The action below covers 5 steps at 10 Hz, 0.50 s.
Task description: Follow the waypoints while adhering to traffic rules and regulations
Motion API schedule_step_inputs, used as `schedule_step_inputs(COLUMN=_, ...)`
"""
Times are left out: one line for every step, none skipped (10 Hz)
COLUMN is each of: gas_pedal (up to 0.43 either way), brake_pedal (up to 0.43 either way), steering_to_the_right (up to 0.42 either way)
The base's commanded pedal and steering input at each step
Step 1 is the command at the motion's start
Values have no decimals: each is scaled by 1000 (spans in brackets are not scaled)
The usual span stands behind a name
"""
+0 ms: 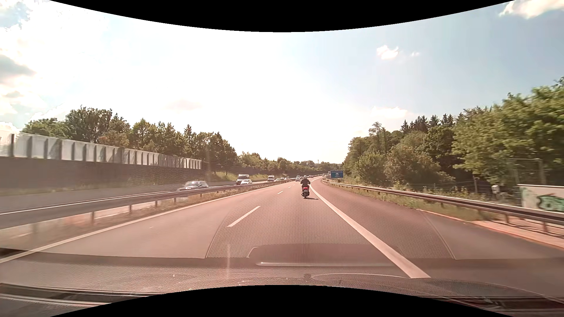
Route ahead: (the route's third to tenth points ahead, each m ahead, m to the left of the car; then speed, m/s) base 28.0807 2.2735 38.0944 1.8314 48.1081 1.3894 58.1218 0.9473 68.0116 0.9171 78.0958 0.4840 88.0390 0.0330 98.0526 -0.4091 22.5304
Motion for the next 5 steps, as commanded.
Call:
schedule_step_inputs(gas_pedal=240, brake_pedal=12, steering_to_the_right=7)
schedule_step_inputs(gas_pedal=240, brake_pedal=12, steering_to_the_right=7)
schedule_step_inputs(gas_pedal=240, brake_pedal=12, steering_to_the_right=6)
schedule_step_inputs(gas_pedal=240, brake_pedal=12, steering_to_the_right=6)
schedule_step_inputs(gas_pedal=240, brake_pedal=12, steering_to_the_right=6)
